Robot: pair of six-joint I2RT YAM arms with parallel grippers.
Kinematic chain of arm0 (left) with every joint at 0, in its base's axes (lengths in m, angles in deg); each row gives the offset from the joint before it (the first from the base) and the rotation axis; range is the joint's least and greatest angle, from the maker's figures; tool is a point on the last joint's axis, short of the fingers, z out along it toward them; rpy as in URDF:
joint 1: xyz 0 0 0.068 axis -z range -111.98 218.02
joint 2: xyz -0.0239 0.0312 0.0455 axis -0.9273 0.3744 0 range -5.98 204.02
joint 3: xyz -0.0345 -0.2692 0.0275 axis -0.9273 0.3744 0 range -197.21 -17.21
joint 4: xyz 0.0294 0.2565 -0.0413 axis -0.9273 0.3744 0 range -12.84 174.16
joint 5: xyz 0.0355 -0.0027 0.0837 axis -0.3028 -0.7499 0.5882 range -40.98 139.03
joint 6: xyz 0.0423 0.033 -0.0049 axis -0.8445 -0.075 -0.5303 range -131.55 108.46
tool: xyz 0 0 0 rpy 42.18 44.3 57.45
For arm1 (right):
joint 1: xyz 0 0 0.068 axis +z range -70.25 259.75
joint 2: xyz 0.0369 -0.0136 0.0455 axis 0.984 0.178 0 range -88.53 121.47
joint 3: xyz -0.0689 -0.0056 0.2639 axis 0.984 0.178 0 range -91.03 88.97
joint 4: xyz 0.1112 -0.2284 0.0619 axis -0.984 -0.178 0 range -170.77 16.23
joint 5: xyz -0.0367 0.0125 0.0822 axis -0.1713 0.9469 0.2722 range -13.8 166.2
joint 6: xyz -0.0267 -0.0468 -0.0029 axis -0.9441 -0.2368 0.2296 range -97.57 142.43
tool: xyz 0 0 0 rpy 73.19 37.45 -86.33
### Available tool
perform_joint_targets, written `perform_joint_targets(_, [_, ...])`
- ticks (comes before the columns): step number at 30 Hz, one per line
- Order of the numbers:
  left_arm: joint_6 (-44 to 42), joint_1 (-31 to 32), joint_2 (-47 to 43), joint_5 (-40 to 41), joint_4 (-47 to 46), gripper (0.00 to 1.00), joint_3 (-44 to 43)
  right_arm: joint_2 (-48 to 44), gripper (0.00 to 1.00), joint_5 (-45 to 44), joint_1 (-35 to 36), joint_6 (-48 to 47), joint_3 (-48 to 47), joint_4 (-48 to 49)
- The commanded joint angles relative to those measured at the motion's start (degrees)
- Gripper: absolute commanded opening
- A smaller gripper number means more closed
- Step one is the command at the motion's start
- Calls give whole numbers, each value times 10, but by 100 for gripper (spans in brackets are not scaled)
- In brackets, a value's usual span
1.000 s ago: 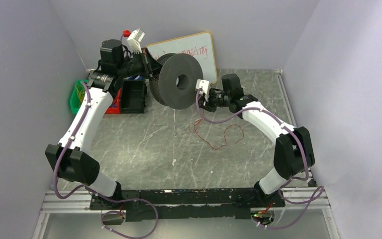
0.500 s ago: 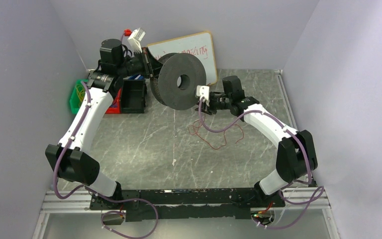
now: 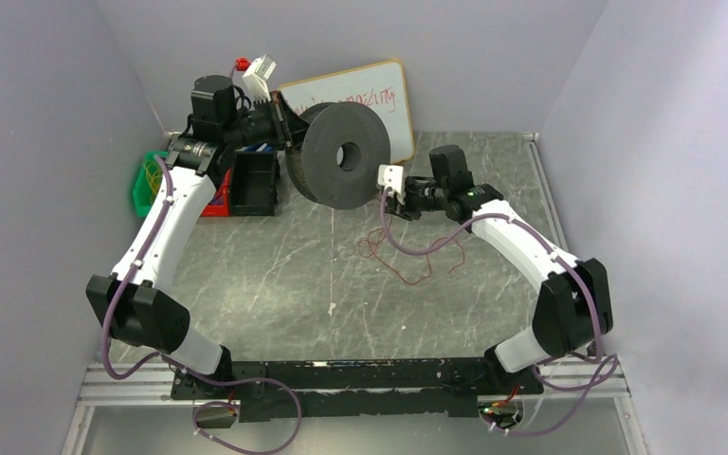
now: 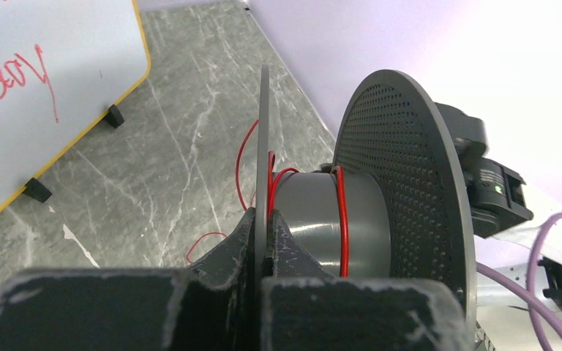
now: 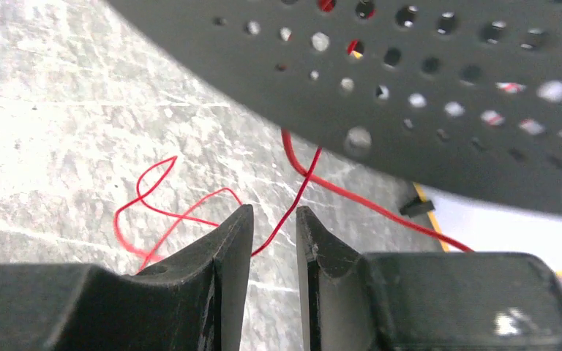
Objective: Wrap the cables
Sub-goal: Wrap the cable around the cable reel.
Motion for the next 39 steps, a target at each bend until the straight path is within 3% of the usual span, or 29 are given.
perform_joint_targets(1, [7, -5, -26, 14, -22, 3, -24, -74, 32, -34, -1, 9, 30, 47])
perform_joint_targets(5, [23, -5, -19, 3, -46, 3, -15, -92, 34, -48, 8, 14, 44, 63])
perform_joint_targets(12, [30, -5, -17, -7, -53, 3, -14, -77, 51, -8, 12, 31, 42, 76])
perform_joint_targets(17, [58, -5, -17, -50, -93, 2, -5, -44, 56, 2, 11, 56, 37, 120])
perform_joint_targets(23, [92, -5, -18, -86, -135, 3, 13, -20, 57, 8, 11, 60, 37, 143])
perform_joint_targets(39, [115, -13, -19, -95, -156, 3, 23, -76, 59, 63, -29, 40, 80, 168])
